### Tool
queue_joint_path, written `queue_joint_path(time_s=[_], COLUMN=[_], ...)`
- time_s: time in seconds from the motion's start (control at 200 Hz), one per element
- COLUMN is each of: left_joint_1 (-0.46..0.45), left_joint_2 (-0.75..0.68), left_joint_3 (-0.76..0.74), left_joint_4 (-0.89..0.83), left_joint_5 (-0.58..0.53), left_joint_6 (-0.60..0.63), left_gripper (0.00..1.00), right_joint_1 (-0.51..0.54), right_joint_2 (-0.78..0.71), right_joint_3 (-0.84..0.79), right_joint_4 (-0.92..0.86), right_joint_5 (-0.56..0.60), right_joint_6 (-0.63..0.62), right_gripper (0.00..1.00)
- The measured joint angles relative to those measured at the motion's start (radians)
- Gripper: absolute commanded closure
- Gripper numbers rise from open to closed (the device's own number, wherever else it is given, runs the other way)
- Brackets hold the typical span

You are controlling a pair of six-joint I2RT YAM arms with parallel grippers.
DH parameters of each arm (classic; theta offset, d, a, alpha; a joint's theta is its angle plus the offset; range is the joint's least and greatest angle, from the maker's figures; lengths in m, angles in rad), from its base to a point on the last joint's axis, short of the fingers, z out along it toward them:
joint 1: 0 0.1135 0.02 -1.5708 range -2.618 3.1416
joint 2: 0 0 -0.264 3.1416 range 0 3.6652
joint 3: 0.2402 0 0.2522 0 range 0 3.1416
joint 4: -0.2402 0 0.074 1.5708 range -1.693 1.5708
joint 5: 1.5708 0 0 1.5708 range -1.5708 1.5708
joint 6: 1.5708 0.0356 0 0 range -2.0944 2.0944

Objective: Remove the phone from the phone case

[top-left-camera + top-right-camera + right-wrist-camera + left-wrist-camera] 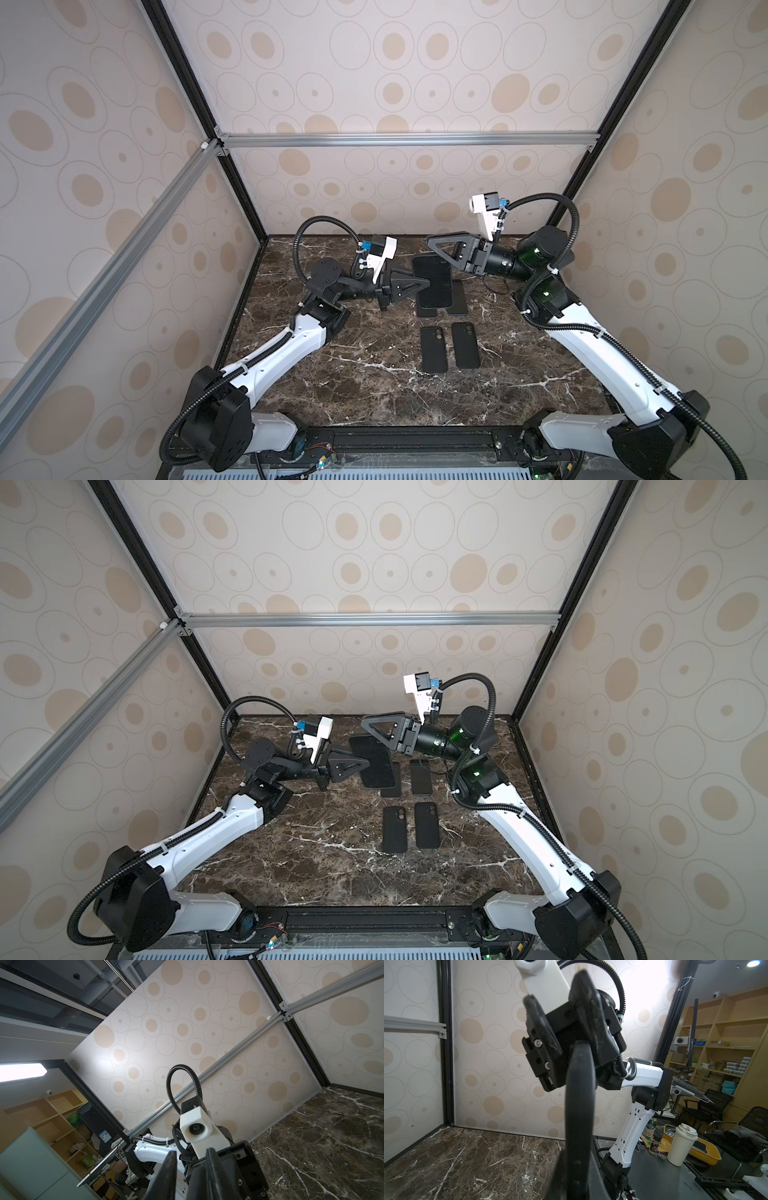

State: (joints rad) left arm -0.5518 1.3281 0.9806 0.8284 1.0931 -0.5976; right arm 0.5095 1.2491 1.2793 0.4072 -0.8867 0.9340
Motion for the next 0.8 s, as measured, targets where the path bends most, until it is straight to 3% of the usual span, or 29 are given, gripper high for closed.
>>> queue_joint_path(time_s=[0.795], left_joint_1=[-0.005], left_joint_2=[0.000], left_joint_3=[0.000], left_joint_4=[0.010], left_joint_5=[0.001], left_joint_6=[0.011], left_gripper=[1.00], right_joint_1=[0.000], right_joint_2=[-0.034], right_joint_3=[-0.001], right_joint_4=[-0.042], right_joint_5=[0.031], right_joint_6=[-0.032], right_gripper=[0.77])
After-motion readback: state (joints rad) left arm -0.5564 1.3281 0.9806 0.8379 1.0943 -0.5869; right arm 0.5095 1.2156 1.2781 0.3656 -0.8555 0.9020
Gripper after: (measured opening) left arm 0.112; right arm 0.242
